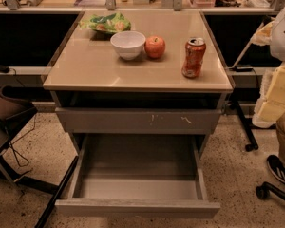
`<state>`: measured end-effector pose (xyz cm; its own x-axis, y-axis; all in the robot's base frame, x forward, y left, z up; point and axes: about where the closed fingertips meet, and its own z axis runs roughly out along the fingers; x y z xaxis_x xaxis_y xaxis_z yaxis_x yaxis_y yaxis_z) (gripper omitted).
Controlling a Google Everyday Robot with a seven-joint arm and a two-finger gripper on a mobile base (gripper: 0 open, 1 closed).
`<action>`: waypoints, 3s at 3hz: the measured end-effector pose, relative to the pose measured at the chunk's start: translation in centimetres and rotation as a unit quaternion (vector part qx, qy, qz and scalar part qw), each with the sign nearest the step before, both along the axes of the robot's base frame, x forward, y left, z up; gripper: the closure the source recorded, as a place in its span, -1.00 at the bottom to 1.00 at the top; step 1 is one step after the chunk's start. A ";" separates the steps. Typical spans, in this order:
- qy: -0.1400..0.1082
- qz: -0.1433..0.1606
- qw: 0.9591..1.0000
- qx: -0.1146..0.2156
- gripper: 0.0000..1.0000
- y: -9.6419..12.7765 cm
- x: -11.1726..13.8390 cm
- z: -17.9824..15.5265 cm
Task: Place coke can into middle drawer
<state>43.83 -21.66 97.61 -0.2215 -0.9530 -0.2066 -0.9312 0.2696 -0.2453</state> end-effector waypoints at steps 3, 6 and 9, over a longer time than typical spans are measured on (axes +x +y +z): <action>0.038 0.048 0.996 0.069 -1.00 4.5 12.1 -3.3; 0.015 0.068 0.984 0.165 -1.00 6.8 19.6 -3.7; -0.045 0.008 0.966 0.255 -1.00 2.7 26.5 -2.9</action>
Offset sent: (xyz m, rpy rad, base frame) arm 0.1332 0.0406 -0.0421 0.1244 0.1284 0.1083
